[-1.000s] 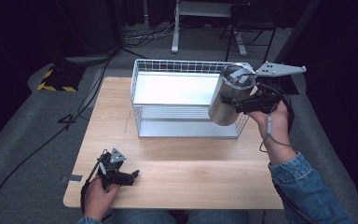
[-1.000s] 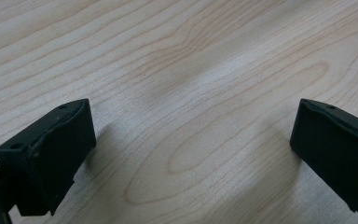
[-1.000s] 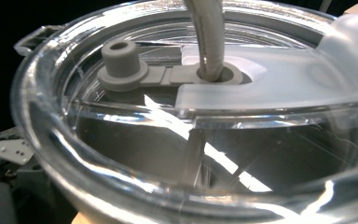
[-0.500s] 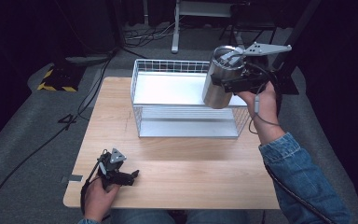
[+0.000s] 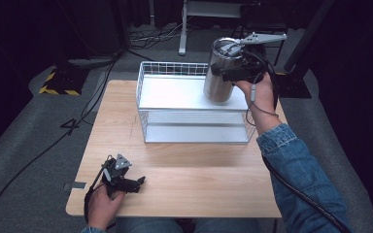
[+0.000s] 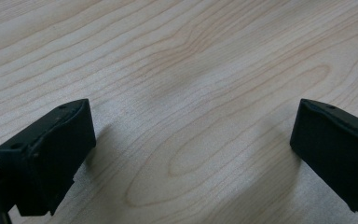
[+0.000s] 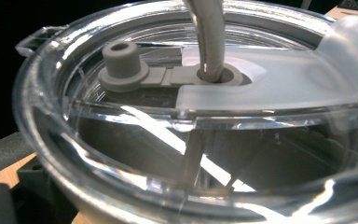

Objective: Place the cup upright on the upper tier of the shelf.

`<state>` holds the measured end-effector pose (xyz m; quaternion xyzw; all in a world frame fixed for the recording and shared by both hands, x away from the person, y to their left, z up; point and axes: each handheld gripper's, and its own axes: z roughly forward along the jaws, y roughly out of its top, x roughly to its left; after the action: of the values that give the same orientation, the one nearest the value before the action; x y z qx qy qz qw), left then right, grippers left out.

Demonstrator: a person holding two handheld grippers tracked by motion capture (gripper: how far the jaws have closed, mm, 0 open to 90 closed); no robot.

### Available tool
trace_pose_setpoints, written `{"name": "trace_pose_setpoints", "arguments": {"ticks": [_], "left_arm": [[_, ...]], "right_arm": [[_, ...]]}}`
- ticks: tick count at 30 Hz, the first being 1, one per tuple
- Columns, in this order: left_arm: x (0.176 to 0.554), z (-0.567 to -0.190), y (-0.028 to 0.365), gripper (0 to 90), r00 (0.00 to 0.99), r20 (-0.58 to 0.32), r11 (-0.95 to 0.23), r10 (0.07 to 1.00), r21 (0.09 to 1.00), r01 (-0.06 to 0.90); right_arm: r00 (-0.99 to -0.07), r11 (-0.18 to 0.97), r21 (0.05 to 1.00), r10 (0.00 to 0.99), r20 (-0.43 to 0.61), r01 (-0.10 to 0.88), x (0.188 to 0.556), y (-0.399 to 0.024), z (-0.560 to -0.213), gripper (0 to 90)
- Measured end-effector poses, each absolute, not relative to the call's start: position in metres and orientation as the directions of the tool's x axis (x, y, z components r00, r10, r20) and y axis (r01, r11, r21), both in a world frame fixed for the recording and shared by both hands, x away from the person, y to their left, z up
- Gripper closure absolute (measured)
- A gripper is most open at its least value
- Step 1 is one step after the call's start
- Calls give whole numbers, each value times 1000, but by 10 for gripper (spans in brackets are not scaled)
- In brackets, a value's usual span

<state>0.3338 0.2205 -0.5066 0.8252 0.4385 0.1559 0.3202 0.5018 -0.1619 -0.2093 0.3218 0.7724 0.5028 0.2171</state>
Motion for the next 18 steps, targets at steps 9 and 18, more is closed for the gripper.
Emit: {"name": "trace_pose_setpoints", "arguments": {"ticks": [9, 18], "left_arm": [[334, -507, 220, 5, 565, -29, -406, 825, 666, 626], [334, -507, 220, 5, 565, -29, -405, 825, 666, 626]], "right_arm": [[-693, 303, 907, 721, -17, 292, 518, -148, -214, 36], [-694, 296, 903, 720, 3, 311, 527, -141, -220, 36]]}}
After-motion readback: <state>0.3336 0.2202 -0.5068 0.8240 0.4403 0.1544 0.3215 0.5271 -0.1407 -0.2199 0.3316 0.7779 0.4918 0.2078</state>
